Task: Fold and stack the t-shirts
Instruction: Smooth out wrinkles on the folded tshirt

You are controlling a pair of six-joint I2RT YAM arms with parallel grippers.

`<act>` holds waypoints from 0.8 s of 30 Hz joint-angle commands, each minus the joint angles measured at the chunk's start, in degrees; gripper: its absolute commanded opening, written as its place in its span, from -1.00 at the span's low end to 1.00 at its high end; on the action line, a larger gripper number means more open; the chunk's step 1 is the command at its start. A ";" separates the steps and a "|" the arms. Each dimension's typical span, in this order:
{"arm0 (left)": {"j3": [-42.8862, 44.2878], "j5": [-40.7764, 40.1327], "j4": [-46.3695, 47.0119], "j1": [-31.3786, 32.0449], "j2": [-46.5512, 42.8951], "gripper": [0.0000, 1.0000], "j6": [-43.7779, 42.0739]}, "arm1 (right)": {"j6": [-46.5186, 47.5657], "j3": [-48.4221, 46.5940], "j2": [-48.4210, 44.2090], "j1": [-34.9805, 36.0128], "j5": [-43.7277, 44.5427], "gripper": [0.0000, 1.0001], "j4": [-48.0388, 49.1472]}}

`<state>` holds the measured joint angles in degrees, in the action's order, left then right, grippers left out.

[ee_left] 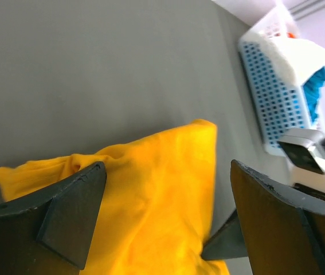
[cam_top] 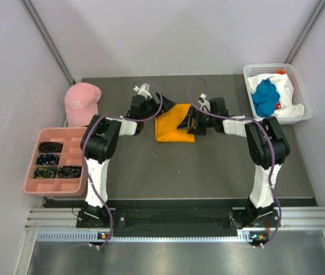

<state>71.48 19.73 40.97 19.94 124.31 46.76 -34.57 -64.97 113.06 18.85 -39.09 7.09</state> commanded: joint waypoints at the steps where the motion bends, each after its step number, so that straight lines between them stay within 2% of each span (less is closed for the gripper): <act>1: 1.82 -6.26 -4.75 -0.08 0.93 0.88 -4.75 | 1.87 -0.33 2.43 0.92 1.74 0.86 -3.40; 16: 5.33 -21.74 -13.55 -0.08 0.50 0.89 -13.36 | 2.49 -0.42 2.35 0.84 1.83 0.86 -4.02; 24: 10.16 -28.07 -18.29 -0.17 -5.12 0.90 -21.53 | 2.66 -0.86 2.70 0.92 1.74 0.86 -4.28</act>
<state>78.41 -2.96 24.97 20.16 124.36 31.20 -34.09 -65.10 113.12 18.85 -39.18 6.85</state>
